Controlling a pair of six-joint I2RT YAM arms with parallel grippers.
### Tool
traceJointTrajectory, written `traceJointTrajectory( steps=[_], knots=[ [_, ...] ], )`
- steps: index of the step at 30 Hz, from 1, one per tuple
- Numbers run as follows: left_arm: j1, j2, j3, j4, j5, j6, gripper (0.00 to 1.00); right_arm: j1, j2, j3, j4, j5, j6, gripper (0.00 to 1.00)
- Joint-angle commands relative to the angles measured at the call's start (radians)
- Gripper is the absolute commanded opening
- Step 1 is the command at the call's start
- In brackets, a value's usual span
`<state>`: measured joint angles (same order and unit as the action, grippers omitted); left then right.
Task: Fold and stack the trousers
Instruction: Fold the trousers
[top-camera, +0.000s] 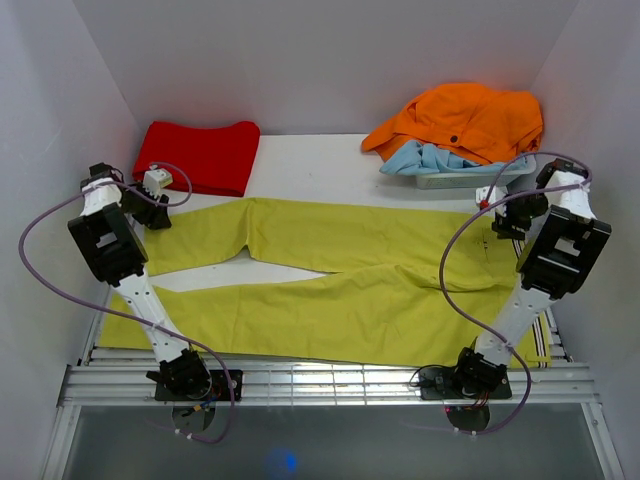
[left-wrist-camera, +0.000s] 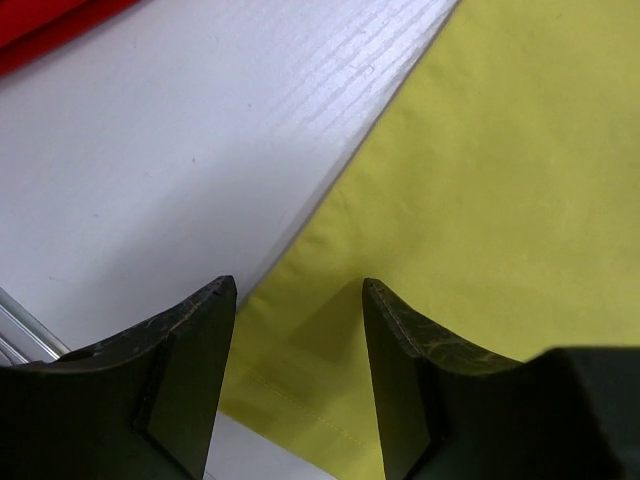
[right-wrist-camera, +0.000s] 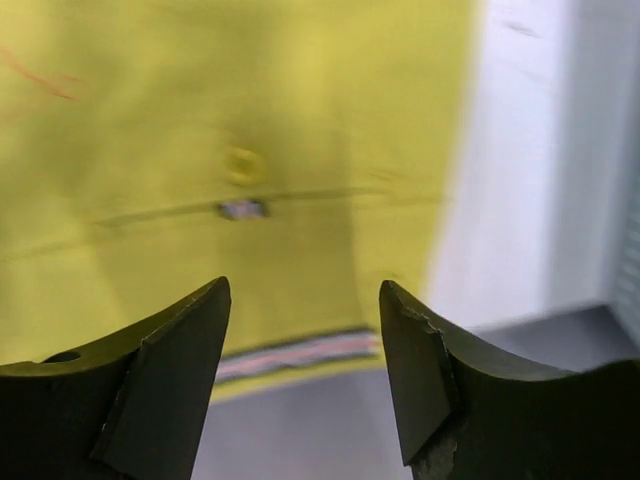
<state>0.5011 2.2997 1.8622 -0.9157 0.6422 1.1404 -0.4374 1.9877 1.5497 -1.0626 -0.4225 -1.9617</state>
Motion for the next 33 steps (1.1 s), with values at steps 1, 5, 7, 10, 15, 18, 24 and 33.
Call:
traceJointTrajectory(
  steps=[1, 5, 7, 10, 15, 18, 24, 33],
  knots=[
    [0.007, -0.003, 0.055, -0.083, 0.017, 0.005, 0.64, -0.011, 0.060, 0.212, -0.059, -0.065, 0.027, 0.68],
    [0.005, 0.009, 0.112, -0.084, 0.031, 0.002, 0.66, -0.011, 0.137, 0.332, -0.042, -0.079, 0.053, 0.70],
    [0.004, 0.012, 0.118, -0.084, 0.030, 0.013, 0.66, -0.007, 0.164, 0.339, -0.017, -0.064, 0.047, 0.70],
    [0.004, 0.026, 0.143, -0.084, 0.024, 0.015, 0.67, -0.003, 0.195, 0.328, 0.024, -0.044, 0.030, 0.70],
    [0.004, 0.017, 0.150, -0.042, 0.033, -0.004, 0.70, 0.014, 0.250, 0.325, 0.085, -0.038, 0.027, 0.74],
    [0.004, -0.003, 0.137, -0.020, 0.042, -0.021, 0.72, 0.020, 0.283, 0.317, 0.139, -0.033, 0.029, 0.79],
    [0.005, -0.036, 0.111, -0.011, 0.030, -0.011, 0.73, 0.031, 0.348, 0.325, 0.152, 0.004, 0.011, 0.79],
    [0.005, -0.045, 0.124, 0.035, 0.004, 0.036, 0.74, 0.052, 0.373, 0.230, -0.016, 0.140, -0.074, 0.23]
  ],
)
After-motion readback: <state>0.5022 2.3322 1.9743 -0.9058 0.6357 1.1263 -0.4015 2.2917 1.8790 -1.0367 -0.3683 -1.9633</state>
